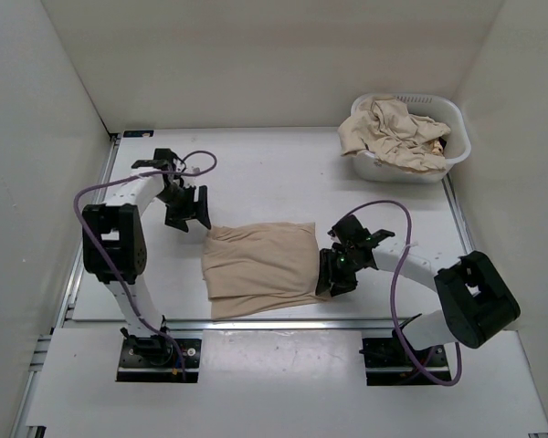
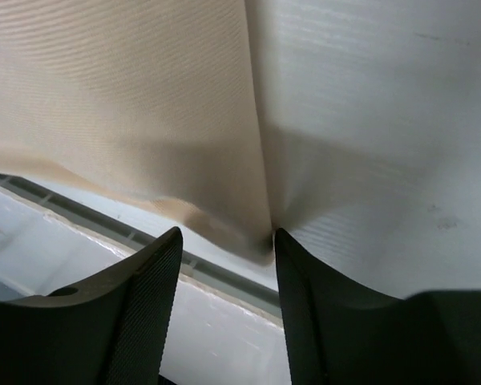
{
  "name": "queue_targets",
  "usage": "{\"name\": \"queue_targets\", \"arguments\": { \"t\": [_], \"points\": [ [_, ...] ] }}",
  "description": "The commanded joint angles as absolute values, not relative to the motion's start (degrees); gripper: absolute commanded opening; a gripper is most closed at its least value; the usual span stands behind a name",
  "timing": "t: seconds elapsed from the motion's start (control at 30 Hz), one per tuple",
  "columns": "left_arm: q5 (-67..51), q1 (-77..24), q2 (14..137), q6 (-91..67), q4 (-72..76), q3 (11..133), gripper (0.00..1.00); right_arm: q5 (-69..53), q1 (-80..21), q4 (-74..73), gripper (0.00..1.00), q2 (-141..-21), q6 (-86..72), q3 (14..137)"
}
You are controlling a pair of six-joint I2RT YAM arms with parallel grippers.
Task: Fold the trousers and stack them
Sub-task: Fold the trousers
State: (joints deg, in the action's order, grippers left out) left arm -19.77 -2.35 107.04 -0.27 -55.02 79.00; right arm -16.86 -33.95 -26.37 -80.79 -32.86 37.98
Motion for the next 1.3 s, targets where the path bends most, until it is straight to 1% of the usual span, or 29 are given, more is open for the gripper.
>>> {"name": "queue_targets", "arguments": {
  "t": [0.0,0.03,0.07,0.1,0.13,0.17,0.2,0.23,0.27,0.33,0.37,0.43,0.47,0.5,0.53,0.57,0.6,0.63,0.67,0.7,0.8,0.83,0.9,1.0,1.03,1.13,1.2,1.27],
  "points": [
    [-18.6,-3.3,95.1,0.0,-58.4,76.0,0.85,-16.1,-34.4,-32.7,0.56,-78.1,-29.5,42.4],
    [-17.2,-4.9,92.4,0.0,-58.4,73.3,0.85,-15.0,-33.8,-34.0,0.56,-78.1,-28.3,43.5],
    [-15.3,-8.2,86.8,0.0,-58.4,70.3,0.85,-12.5,-33.2,-35.1,0.58,-77.4,-28.3,44.8],
    [-14.8,-9.9,84.1,0.0,-58.4,64.3,0.83,-10.8,-32.0,-37.4,0.59,-77.4,-27.5,46.6],
    [-14.2,-11.8,81.4,0.0,-58.4,61.4,0.83,-9.0,-32.0,-38.6,0.6,-77.4,-27.0,51.0],
    [-12.3,-16.0,76.4,0.0,-58.4,56.0,0.83,-7.2,-31.2,-39.6,0.62,-78.6,-26.4,53.8],
    [-11.2,-18.4,73.9,0.0,-58.4,53.4,0.83,-5.2,-31.2,-40.4,0.62,-81.2,-25.7,56.7],
    [-9.6,-23.2,69.0,0.0,-57.5,50.9,0.83,-5.2,-31.2,-41.1,0.62,-83.0,-24.3,62.6],
    [-6.4,-25.4,66.7,0.0,-57.0,46.6,0.85,-5.2,-31.2,-41.1,0.62,-87.0,-23.6,65.7],
    [-3.3,-28.6,62.6,0.0,-54.2,43.2,0.85,-5.2,-31.2,-41.1,0.6,-92.0,-22.0,72.2],
    [0.1,-31.0,60.0,0.0,-53.1,41.8,0.87,-7.6,-31.7,-40.6,0.6,-97.9,-21.4,80.0],
    [2.7,-32.8,59.4,0.0,-49.9,39.0,0.89,-10.3,-32.4,-40.6,0.59,-104.3,-20.2,88.8],
    [4.8,-34.1,59.4,0.0,-48.6,38.2,0.9,-11.8,-33.5,-41.4,0.59,-111.2,-18.9,93.2],
    [5.5,-34.6,59.4,0.0,-47.2,36.9,0.9,-13.3,-34.2,-43.5,0.59,-114.9,-18.2,102.7],
    [6.1,-35.3,59.4,0.0,-46.0,36.4,0.9,-15.8,-35.7,-45.1,0.59,-118.7,-17.6,108.0],
    [6.6,-36.9,59.4,0.0,-44.0,36.4,0.9,-16.8,-36.6,-46.9,0.59,-126.0,-16.4,113.1],
    [7.6,-37.7,60.2,0.0,-43.2,35.7,0.9,-17.7,-37.3,-48.6,0.59,-129.3,-16.4,118.0],
    [8.5,-38.5,60.7,0.0,-42.4,35.2,0.9,-18.6,-38.7,-50.6,0.59,-132.2,-15.7,125.5],
    [9.5,-39.3,60.7,0.0,-41.5,35.2,0.89,-20.9,-39.5,-50.6,0.6,-136.0,-15.6,127.7],
    [10.9,-40.6,61.3,0.0,-40.0,33.8,0.87,-22.3,-40.1,-50.0,0.6,-136.9,-15.6,128.5],
    [11.8,-42.4,62.7,0.0,-37.7,33.2,0.81,-25.7,-42.2,-43.1,0.61,-136.9,-16.3,124.2],
    [11.8,-43.0,63.2,0.0,-37.2,33.2,0.81,-26.4,-43.4,-41.1,0.61,-136.9,-16.3,123.4],
    [10.6,-43.0,64.7,0.0,-36.6,33.7,0.76,-27.2,-45.2,-40.3,0.62,-136.9,-16.3,123.4],
    [9.2,-43.5,66.3,0.0,-36.6,33.7,0.64,-28.5,-46.5,-40.3,0.62,-139.4,-15.8,126.0],
    [8.4,-43.5,66.3,0.0,-36.6,33.0,0.59,-28.5,-47.1,-41.1,0.62,-140.6,-15.8,126.0],
    [6.8,-43.5,68.4,0.0,-36.6,32.2,0.55,-28.5,-47.1,-41.1,0.62,-141.9,-15.8,125.4],
    [6.2,-44.0,69.3,0.0,-36.0,32.2,0.42,-27.0,-47.1,-41.7,0.61,-142.4,-15.8,124.3],
    [6.2,-44.0,70.0,0.0,-36.0,32.2,0.24,-26.5,-47.1,-41.7,0.56,-143.0,-15.8,124.3]
  ]
}}
